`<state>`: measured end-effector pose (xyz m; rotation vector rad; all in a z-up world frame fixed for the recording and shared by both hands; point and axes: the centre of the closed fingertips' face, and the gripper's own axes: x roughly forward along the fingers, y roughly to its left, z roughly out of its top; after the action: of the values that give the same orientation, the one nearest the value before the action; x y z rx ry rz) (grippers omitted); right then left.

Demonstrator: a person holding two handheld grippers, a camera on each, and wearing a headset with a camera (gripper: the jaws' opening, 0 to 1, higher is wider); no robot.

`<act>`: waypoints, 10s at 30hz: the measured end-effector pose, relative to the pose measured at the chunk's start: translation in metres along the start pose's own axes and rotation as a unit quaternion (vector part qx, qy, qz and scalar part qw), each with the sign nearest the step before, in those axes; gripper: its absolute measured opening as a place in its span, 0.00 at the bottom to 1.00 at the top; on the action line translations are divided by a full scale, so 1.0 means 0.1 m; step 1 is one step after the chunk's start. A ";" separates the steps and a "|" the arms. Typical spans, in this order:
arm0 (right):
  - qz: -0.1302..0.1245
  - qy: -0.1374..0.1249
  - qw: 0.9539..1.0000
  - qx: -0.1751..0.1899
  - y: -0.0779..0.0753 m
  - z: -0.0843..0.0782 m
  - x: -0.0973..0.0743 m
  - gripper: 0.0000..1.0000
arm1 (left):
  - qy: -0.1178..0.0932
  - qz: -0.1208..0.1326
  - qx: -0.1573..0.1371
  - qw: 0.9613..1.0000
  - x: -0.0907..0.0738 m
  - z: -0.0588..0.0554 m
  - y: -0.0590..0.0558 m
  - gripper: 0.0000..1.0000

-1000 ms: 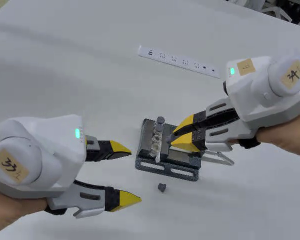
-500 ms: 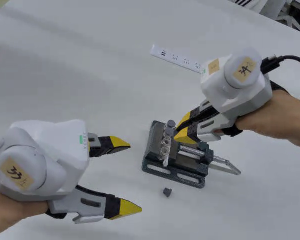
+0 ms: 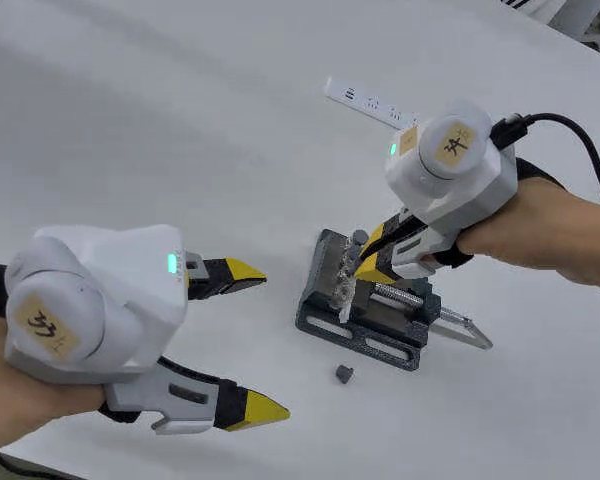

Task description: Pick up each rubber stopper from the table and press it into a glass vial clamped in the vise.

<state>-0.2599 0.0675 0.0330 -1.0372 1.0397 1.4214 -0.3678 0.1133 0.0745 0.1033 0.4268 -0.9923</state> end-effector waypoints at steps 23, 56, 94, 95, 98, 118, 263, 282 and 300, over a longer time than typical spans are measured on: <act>0.007 0.018 1.000 -0.001 -0.01 -0.03 0.06 0.05 | -0.008 -0.009 -0.003 1.000 0.01 -0.01 -0.02 0.66; 0.002 0.039 0.999 -0.012 -0.01 -0.03 0.07 0.07 | -0.016 -0.024 0.001 1.000 0.08 0.11 -0.10 0.61; -0.015 -0.005 1.000 0.008 -0.02 0.01 -0.05 0.05 | -0.014 -0.029 -0.007 0.999 0.10 0.08 -0.13 0.59; -0.015 -0.005 1.000 0.007 -0.02 0.01 -0.05 0.05 | -0.014 -0.029 -0.008 0.999 0.10 0.08 -0.13 0.59; -0.013 -0.004 1.000 0.006 0.00 0.00 -0.04 0.04 | -0.014 -0.030 -0.008 0.999 0.11 0.08 -0.14 0.59; -0.007 -0.005 1.000 0.004 0.00 -0.01 0.02 0.02 | -0.014 -0.032 -0.013 0.999 0.10 0.05 -0.13 0.57; -0.020 -0.008 0.999 0.025 -0.03 -0.01 0.07 0.02 | -0.006 0.003 0.011 1.000 -0.18 0.26 -0.23 0.54; -0.040 -0.055 0.997 0.041 0.02 -0.01 -0.13 0.07 | 0.003 0.001 0.018 1.000 -0.20 0.27 -0.24 0.54; -0.067 -0.113 0.989 0.068 0.20 -0.21 -0.46 0.16 | 0.024 -0.019 0.039 0.999 -0.12 0.24 -0.24 0.52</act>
<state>-0.2746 0.0344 0.0737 -0.8105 0.8721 1.3054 -0.3865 0.1029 0.1034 0.1893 0.4354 -1.0464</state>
